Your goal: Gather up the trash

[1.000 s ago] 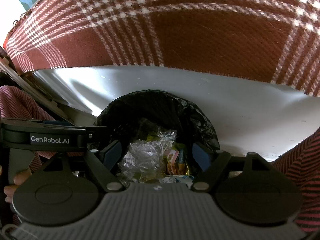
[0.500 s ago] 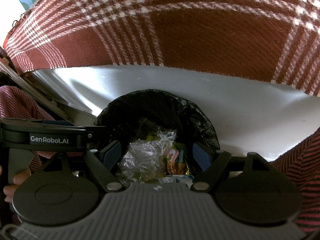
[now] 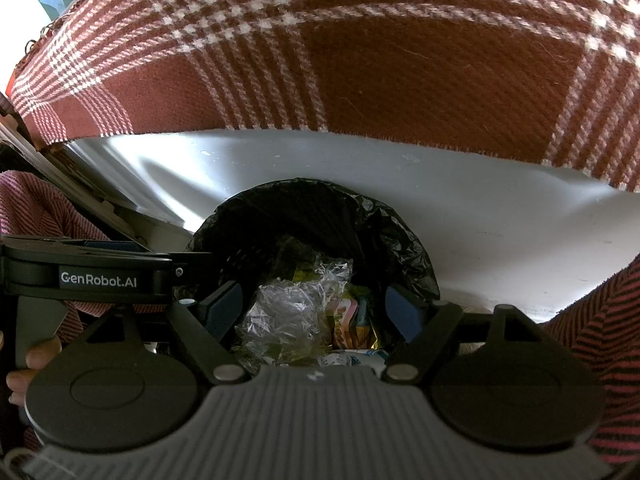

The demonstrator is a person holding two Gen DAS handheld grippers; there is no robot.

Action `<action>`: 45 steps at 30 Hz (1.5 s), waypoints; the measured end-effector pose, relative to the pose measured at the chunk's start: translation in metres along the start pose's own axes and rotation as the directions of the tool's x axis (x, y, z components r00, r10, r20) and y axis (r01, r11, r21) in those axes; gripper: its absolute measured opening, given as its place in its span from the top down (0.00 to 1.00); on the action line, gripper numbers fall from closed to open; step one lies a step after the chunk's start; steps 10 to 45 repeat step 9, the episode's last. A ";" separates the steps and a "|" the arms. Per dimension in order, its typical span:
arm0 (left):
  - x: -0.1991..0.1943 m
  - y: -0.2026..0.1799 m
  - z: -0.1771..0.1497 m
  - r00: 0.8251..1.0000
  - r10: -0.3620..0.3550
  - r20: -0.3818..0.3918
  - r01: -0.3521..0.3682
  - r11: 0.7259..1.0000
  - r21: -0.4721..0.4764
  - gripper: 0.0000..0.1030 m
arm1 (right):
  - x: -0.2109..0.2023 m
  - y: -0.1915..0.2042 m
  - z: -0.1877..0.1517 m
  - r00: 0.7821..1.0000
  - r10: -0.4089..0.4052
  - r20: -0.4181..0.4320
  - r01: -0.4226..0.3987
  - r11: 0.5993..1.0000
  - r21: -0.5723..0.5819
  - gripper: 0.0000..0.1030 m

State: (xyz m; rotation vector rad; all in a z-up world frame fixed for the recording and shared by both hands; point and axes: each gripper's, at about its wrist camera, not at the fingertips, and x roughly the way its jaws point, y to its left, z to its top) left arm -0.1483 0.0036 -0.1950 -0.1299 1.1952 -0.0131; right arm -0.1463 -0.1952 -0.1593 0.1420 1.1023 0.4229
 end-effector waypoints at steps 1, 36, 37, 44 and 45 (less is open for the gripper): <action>0.000 -0.001 0.000 1.000 0.000 0.001 0.000 1.000 0.001 0.04 | 0.000 0.000 0.000 1.000 -0.001 0.001 0.001 1.000 -0.001 0.16; -0.013 -0.002 0.001 0.998 0.007 0.056 -0.008 1.000 0.030 0.04 | -0.002 0.000 0.001 1.000 0.001 0.011 -0.001 1.000 0.002 0.16; -0.013 -0.002 0.001 0.998 0.007 0.056 -0.008 1.000 0.030 0.04 | -0.002 0.000 0.001 1.000 0.001 0.011 -0.001 1.000 0.002 0.16; -0.013 -0.002 0.001 0.998 0.007 0.056 -0.008 1.000 0.030 0.04 | -0.002 0.000 0.001 1.000 0.001 0.011 -0.001 1.000 0.002 0.16; -0.013 -0.002 0.001 0.998 0.007 0.056 -0.008 1.000 0.030 0.04 | -0.002 0.000 0.001 1.000 0.001 0.011 -0.001 1.000 0.002 0.16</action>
